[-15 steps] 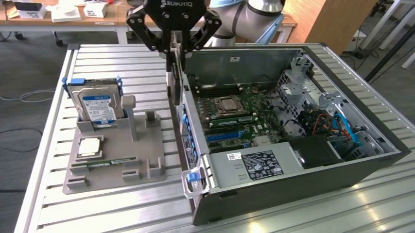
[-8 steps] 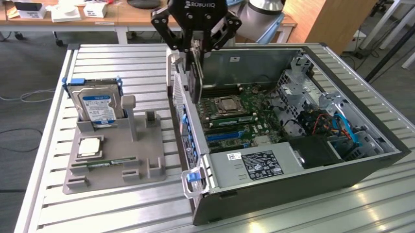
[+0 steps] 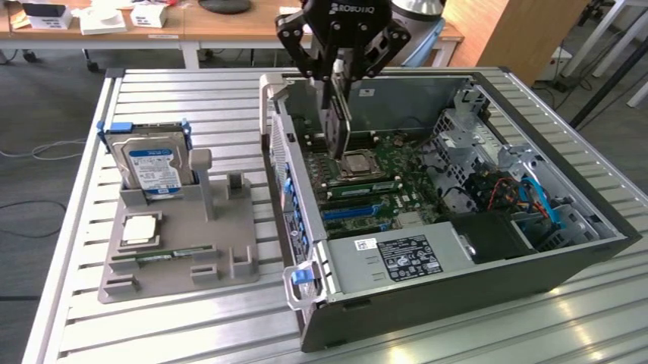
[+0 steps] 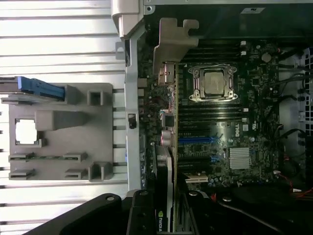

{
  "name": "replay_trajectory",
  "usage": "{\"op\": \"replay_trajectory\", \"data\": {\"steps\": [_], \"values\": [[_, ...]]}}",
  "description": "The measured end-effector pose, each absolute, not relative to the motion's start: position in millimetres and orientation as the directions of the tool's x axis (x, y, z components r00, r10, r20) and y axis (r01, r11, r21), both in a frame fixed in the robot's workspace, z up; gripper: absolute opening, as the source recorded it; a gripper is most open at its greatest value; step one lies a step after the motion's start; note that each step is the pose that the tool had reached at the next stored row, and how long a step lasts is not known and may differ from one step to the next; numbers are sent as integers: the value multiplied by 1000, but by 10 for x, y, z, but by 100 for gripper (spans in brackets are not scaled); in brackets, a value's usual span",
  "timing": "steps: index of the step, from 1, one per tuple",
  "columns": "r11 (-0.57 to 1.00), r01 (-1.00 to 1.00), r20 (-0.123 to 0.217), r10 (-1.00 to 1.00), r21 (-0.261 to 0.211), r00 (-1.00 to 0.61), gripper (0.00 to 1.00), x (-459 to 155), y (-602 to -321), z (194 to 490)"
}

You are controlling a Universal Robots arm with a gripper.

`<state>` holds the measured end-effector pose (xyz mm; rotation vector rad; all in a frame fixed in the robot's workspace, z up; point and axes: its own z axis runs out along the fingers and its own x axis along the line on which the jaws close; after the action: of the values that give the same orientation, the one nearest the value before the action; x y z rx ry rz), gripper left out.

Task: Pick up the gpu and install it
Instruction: 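Pick up the gpu and move the gpu toward the slot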

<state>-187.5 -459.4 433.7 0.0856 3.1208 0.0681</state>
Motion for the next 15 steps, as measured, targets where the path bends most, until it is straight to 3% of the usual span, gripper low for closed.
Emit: {"op": "replay_trajectory", "data": {"steps": [15], "values": [[998, 54, -17, 55, 44, -998, 27, -1194, -4594, 4337]]}}
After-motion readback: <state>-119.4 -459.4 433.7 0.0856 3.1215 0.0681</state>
